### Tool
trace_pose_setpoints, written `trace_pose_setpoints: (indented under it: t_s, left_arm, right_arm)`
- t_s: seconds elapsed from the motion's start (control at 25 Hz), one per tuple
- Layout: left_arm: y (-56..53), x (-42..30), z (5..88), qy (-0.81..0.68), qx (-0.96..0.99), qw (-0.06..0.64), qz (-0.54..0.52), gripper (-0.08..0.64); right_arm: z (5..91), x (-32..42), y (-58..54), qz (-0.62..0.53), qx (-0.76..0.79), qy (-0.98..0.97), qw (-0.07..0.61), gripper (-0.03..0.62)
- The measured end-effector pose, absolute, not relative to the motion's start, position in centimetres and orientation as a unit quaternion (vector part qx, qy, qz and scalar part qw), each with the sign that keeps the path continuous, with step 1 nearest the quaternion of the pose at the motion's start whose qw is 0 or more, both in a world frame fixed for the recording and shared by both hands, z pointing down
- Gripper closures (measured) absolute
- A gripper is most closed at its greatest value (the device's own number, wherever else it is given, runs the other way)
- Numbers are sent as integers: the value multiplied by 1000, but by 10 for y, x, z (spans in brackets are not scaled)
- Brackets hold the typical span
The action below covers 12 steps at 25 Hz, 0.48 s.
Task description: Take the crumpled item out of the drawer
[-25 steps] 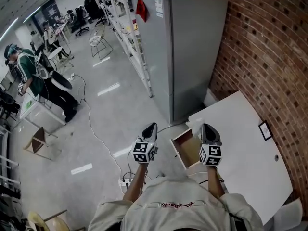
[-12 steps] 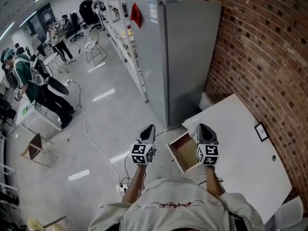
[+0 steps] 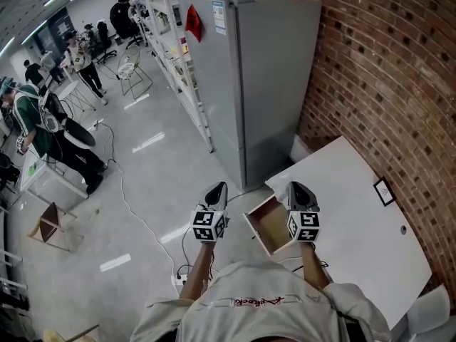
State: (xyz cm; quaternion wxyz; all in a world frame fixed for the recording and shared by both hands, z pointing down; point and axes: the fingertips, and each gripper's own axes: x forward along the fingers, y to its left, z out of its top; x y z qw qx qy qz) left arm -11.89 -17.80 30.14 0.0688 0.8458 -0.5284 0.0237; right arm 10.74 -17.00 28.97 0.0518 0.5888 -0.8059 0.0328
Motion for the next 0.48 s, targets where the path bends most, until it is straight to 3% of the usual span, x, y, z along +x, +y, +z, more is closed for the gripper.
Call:
trace_pose_setpoints:
  t_s: [0.48]
  left_arm:
    - [-188,-112,309,-518,851,73,34,551]
  right_arm:
    - [301,108,-175,42,593,-802,59,577]
